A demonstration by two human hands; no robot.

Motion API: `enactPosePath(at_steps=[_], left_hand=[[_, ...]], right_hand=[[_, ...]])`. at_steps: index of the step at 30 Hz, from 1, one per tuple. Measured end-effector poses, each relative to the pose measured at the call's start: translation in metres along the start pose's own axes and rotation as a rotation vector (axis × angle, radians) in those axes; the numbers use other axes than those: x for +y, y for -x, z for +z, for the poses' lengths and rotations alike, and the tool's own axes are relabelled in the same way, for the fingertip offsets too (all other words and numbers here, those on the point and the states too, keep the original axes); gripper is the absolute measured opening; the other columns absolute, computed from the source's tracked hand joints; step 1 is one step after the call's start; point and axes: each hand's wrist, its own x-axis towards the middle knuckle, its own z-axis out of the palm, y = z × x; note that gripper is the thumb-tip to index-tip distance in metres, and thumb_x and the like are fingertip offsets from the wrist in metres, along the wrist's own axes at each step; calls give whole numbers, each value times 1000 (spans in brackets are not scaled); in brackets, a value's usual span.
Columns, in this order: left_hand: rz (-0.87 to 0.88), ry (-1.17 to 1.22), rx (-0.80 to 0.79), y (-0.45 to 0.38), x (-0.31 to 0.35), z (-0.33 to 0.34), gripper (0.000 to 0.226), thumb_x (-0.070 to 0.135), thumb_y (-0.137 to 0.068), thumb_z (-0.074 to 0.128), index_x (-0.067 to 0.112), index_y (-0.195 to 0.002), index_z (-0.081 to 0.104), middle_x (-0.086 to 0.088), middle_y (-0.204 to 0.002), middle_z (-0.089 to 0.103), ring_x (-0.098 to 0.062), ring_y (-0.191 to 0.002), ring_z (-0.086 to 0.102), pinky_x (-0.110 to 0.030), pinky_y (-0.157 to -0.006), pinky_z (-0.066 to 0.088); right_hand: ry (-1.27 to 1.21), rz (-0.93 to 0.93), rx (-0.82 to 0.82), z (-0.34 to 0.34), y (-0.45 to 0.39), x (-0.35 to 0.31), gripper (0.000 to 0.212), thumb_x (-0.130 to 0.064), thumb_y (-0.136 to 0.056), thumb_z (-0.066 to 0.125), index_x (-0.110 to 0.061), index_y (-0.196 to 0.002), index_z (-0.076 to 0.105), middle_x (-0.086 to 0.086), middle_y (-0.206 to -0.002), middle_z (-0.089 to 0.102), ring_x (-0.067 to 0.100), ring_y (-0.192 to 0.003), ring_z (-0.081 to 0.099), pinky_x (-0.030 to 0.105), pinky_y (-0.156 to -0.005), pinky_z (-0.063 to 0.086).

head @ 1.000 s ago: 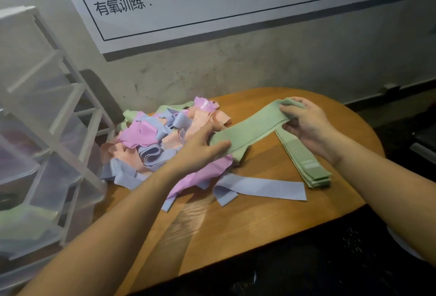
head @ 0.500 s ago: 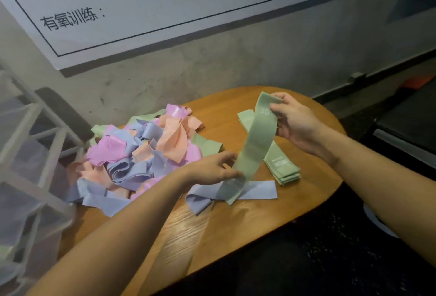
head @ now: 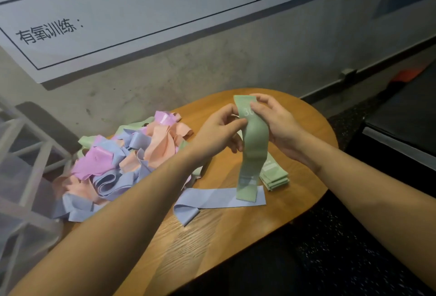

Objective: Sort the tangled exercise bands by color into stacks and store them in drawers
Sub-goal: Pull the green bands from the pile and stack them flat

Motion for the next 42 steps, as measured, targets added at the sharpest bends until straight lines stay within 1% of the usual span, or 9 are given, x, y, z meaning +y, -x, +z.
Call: enactPosePath(at_steps=[3,5,12,20,23,28,31,36,42], left_hand=[[-40,125,90,-11,5,0,8,6,-102,47,11,-104,52,-6,-77,63,-20,-46,56,-25,-41,39],[-94,253,154,-19,7,-1,13,4,-98,43,12,-104,51,-10,-84,61,-19,-43,50,-23,-40,35],[-171,507,284,-48,2,-10,24,2,-97,43,15,-116,50,-12,-105,62,-14,-48,53,-21,-45,42],[-256,488,378,-79,-15,-17,34,5,-101,48,16,-134,49,-14,-109,67,-14,-56,60,-23,-51,52],[-293,442,380,-99,-29,-9,34,6,-102,47,16,-135,49,-14,-109,65,-15,-57,62,-25,-54,54],[-295,320,390,-109,-44,-10,28,13,-104,49,21,-131,52,-17,-122,65,-20,-67,68,-28,-60,58],[-318,294,391,-115,-56,-8,28,16,-105,50,20,-132,51,-15,-121,66,-18,-66,68,-28,-61,58],[-382,310,473,-125,-74,-7,36,13,-105,49,18,-140,43,-18,-117,66,-14,-62,65,-27,-61,57],[-422,245,463,-134,-95,-5,38,8,-104,49,21,-139,42,-16,-109,65,-16,-69,62,-28,-61,59]], right_hand=[[-29,77,-80,-4,1,10,57,-58,-94,55,-15,-131,55,19,-103,68,27,-88,66,36,-69,53],[-17,103,-146,-9,4,17,68,-64,-87,58,-12,-131,54,10,-95,68,19,-83,65,28,-65,53],[127,207,-210,-25,6,34,28,-9,-98,56,-17,-125,61,4,-103,72,16,-89,67,27,-69,53],[342,217,-68,-44,7,35,22,-35,-105,47,-25,-118,62,1,-103,75,12,-88,72,28,-73,58],[422,223,41,-58,3,40,19,-30,-105,45,-18,-118,53,1,-94,68,3,-68,63,17,-58,48],[402,228,71,-68,2,42,21,-16,-96,54,-17,-116,49,11,-82,57,22,-67,51,35,-64,42],[410,253,81,-75,0,46,29,-13,-93,58,-21,-120,50,3,-78,59,15,-61,55,33,-61,45],[286,344,91,-81,0,51,39,-16,-96,63,-22,-134,54,0,-91,73,11,-71,69,27,-62,54],[557,400,43,-77,-1,58,15,-31,-100,57,-24,-112,62,1,-98,72,13,-83,71,28,-66,56]])
